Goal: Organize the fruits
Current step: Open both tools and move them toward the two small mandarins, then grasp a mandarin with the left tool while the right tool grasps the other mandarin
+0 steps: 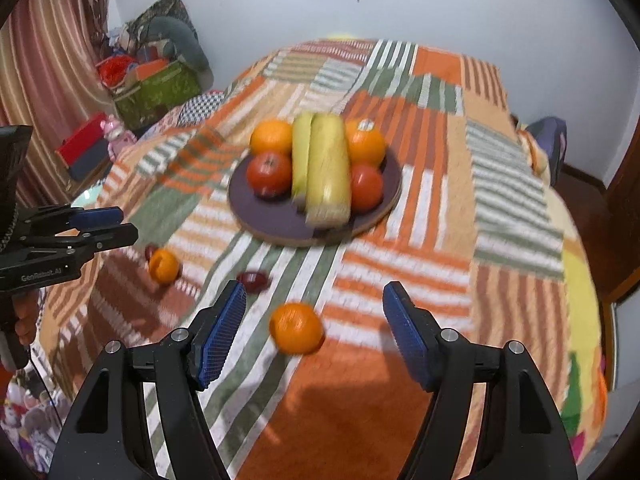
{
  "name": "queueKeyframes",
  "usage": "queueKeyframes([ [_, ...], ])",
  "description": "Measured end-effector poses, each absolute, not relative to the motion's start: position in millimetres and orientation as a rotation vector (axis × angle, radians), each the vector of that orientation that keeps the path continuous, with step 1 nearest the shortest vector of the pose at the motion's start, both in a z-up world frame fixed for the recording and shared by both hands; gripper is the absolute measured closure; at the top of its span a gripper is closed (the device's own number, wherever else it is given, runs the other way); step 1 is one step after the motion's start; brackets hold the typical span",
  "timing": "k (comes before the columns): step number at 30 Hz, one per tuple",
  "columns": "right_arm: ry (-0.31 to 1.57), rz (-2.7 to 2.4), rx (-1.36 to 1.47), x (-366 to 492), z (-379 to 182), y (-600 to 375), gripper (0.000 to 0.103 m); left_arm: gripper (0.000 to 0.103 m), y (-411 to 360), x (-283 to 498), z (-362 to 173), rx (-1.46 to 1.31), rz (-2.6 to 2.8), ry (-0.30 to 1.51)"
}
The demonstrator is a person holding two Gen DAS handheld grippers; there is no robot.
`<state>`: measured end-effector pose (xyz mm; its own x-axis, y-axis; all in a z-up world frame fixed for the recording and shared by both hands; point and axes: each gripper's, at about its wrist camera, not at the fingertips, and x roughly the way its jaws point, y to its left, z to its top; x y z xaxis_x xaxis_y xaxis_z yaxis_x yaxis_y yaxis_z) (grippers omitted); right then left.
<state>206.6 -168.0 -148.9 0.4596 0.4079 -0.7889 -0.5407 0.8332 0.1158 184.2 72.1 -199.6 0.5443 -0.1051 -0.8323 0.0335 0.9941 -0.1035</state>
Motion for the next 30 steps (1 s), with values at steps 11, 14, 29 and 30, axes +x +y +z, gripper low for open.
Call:
queueKeyframes([
  [11, 1.032, 0.629, -0.126, 202.7, -184.6, -163.4, 0.036, 0.074, 55.6, 181.3, -224.3, -0.065, -0.12, 1.015],
  [14, 1.047, 0.633, -0.116, 204.7, -188.4, -164.6, 0.043, 0.074, 53.1, 185.6, -224.5, -0.046, -0.114, 1.008],
  [29, 1.054, 0.663, -0.096, 212.4, -191.4, -162.7, 0.067, 0.074, 53.5, 208.5, -229.4, 0.027, -0.086, 1.015],
  [30, 1.053, 0.666, -0.087, 212.1, -190.8, -163.0, 0.067, 0.074, 54.0, 210.0, -228.9, 0.028, -0.09, 1.015],
])
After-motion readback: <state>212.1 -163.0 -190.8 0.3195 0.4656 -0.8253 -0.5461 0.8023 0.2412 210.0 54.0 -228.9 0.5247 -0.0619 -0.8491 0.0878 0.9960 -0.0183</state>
